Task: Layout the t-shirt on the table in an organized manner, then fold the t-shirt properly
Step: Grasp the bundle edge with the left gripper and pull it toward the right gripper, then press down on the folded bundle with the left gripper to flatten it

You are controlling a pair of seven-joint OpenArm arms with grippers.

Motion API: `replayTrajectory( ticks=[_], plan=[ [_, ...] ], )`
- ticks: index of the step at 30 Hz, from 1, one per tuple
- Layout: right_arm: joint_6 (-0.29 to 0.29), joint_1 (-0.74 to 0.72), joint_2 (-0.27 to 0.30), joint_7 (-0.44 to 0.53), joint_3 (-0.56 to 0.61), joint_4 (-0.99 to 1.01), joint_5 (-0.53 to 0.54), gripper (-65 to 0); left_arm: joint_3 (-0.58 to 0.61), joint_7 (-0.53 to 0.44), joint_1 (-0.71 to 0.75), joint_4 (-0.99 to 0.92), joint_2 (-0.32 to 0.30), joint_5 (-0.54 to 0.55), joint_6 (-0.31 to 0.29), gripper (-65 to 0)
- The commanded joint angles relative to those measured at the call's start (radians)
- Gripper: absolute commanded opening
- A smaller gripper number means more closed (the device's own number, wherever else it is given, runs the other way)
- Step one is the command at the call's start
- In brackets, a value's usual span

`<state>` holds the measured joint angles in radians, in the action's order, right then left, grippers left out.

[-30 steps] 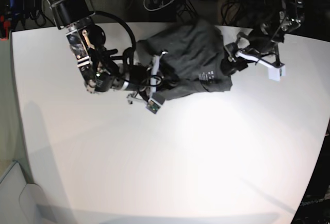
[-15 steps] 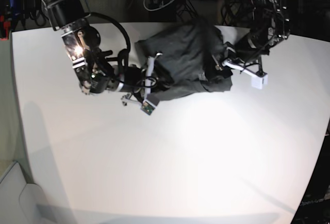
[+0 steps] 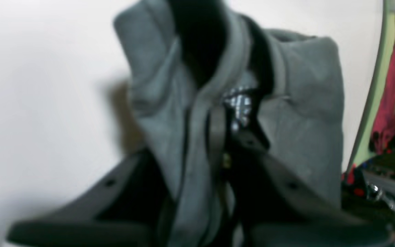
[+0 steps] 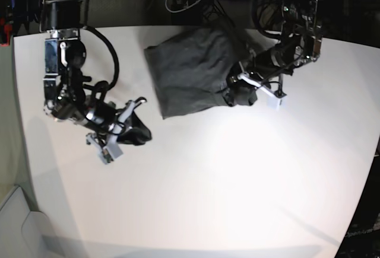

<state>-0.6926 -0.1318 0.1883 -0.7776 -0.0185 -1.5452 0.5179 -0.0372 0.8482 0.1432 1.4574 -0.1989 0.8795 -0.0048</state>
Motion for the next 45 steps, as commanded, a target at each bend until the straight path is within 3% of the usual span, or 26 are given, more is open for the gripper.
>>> replayTrajectory(
  ticks=[1,9,15,17,20,26,32,37,45],
  plan=[
    [-0.006,-0.001,0.029,-0.001,-0.044,-0.03,0.014,-55.3,0.009,0.009,-0.018,-0.019,-0.004,-0.032,0.03,-65.0],
    [-0.006,0.103,0.101,-0.026,-0.304,-0.076,0.014,-55.3,0.187,0.049,-0.225,-0.073,-0.04,-0.173,0.027,-64.8],
    [-0.006,0.16,0.115,-0.032,-0.473,-0.076,0.009,-55.3,0.472,0.13,-0.442,-0.082,-0.044,-0.409,0.019,-64.8],
    [-0.006,0.176,0.121,-0.032,-0.521,-0.076,0.009,-55.3,0.603,0.127,-0.515,-0.082,-0.057,-0.501,-0.021,-64.8],
    [-0.006,0.206,0.121,-0.032,-0.588,-0.076,0.009,-55.3,0.712,0.124,-0.592,-0.083,-0.05,-0.618,-0.149,-64.8],
    [-0.006,0.252,0.121,-0.032,-0.668,-0.076,0.009,-55.3,0.755,-0.008,-0.629,-0.1,0.019,-0.863,-0.306,-64.8],
    [-0.006,0.288,0.121,-0.032,-0.733,-0.076,0.009,-55.3,0.768,-0.143,-0.623,-0.249,0.151,-1.115,-0.442,-64.8],
    [-0.006,0.309,0.121,-0.032,-0.765,-0.076,0.009,-55.3,0.914,-0.252,-0.62,-0.349,0.215,-1.31,-0.452,-64.8],
    [-0.006,0.329,0.119,-0.032,-0.771,-0.076,0.011,-55.3,0.989,-0.266,-0.61,-0.36,0.273,-1.419,-0.452,-64.7]
  ],
)
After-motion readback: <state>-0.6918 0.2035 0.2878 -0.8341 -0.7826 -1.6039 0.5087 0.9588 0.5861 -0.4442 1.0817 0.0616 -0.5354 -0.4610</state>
